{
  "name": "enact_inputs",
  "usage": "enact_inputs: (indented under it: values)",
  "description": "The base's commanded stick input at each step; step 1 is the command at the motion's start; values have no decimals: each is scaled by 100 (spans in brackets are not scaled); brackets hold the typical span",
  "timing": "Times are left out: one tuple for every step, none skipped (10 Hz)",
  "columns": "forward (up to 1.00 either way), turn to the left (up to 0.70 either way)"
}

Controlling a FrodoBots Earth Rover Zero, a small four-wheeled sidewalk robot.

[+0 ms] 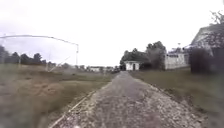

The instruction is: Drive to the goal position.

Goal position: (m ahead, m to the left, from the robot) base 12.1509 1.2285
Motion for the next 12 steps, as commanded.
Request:
enact_inputs:
  values:
    - [100, 0]
    - [100, 0]
    - [100, 0]
    - [100, 0]
    - [100, 0]
    - [100, 0]
    - [100, 0]
    - [100, 0]
    - [100, 0]
    - [100, 0]
    - [100, -12]
    - [100, -12]
